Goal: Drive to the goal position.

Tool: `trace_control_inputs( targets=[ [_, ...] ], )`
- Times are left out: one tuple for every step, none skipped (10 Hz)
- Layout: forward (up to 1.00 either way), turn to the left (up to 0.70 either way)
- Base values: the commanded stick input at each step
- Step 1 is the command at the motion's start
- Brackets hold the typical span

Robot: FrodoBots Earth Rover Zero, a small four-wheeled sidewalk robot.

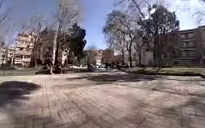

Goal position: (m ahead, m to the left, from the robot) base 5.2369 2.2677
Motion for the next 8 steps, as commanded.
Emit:
trace_control_inputs(
  targets=[
    [0.85, 0.00],
    [0.85, 0.00],
    [0.85, 0.00],
    [0.85, 0.00],
    [0.85, 0.00],
    [0.85, 0.00],
    [0.85, 0.00],
    [0.85, 0.00]
  ],
)
